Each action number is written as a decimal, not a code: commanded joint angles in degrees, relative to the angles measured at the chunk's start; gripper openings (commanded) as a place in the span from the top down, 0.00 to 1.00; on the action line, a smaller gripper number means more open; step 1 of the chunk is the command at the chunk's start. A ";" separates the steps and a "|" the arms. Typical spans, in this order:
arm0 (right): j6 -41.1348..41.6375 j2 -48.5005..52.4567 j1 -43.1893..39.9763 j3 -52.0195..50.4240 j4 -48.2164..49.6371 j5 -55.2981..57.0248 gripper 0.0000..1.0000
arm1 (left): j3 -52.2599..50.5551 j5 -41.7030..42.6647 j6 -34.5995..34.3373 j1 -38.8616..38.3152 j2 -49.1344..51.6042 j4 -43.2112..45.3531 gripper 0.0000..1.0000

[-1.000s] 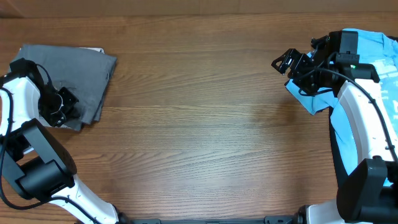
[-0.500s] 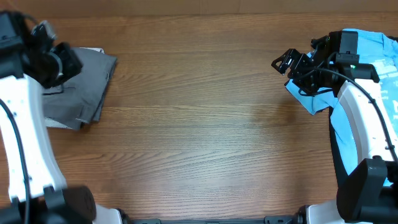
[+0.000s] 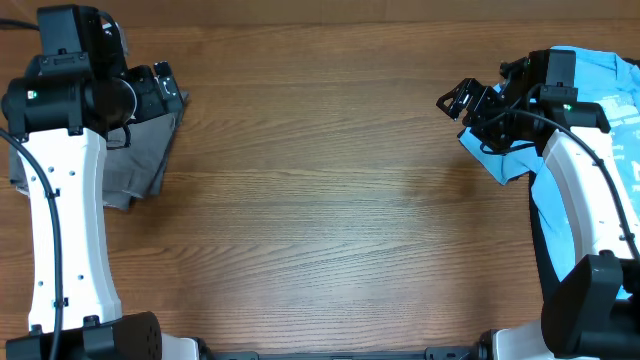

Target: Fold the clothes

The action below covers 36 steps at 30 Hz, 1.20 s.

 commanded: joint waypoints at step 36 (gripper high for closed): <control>0.09 -6.03 2.71 -0.09 0.26 0.39 0.00 | 0.37 -1.18 1.11 -0.22 0.28 0.02 0.00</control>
